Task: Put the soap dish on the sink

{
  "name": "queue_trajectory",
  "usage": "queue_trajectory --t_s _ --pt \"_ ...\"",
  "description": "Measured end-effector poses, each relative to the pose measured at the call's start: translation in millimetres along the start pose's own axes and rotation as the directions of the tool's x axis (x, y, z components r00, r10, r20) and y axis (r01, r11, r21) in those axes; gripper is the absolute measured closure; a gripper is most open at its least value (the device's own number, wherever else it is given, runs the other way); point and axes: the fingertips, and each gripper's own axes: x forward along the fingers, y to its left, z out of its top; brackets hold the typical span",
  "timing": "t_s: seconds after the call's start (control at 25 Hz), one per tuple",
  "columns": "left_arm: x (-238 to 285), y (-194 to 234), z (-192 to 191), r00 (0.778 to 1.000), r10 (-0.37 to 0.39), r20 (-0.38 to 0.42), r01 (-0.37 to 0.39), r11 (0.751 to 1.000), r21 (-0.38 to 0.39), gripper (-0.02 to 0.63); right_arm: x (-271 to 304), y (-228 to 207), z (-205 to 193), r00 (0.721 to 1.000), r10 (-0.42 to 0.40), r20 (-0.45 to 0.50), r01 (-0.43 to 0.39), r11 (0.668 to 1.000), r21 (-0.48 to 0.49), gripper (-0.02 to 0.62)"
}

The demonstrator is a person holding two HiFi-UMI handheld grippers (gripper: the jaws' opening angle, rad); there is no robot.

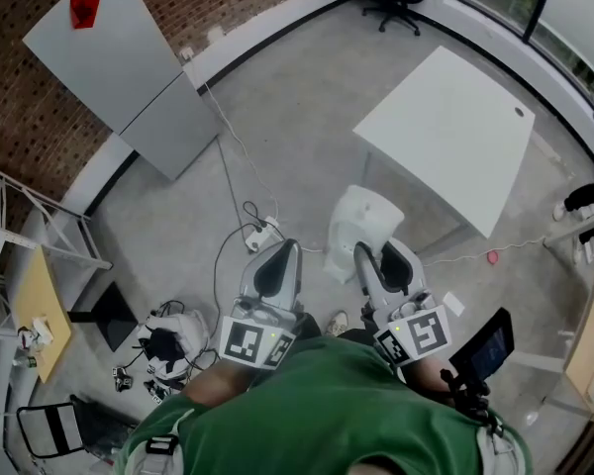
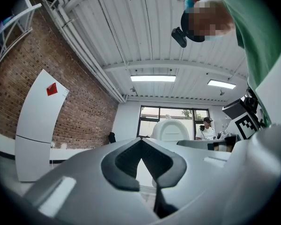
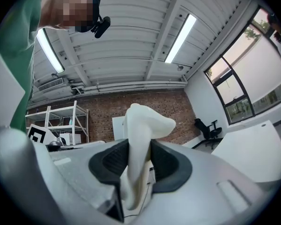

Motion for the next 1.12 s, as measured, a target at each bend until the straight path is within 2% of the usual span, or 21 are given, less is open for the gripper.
queue_trajectory --t_s 0.36,0.76,0.92,1.12 --pt "35.0 37.3 -8.0 0.998 0.068 -0.004 -0.068 0.996 -0.050 0.600 49.3 -20.9 -0.5 0.999 0.022 -0.035 -0.023 0.999 -0.036 0.465" --pt "93.2 106.4 -14.5 0.999 0.035 0.019 -0.033 0.993 -0.117 0.600 131.7 -36.3 -8.5 0.997 -0.027 -0.067 0.021 0.997 -0.077 0.465" --pt "109.1 144.1 -12.2 0.998 0.051 0.028 -0.047 0.990 -0.130 0.600 170.7 -36.0 -8.5 0.998 -0.042 -0.055 0.037 0.995 -0.098 0.465" --pt "122.1 182.0 -4.6 0.999 0.023 0.045 -0.017 0.992 -0.124 0.600 209.2 -31.1 -7.2 0.998 -0.058 -0.023 0.055 0.991 -0.123 0.465"
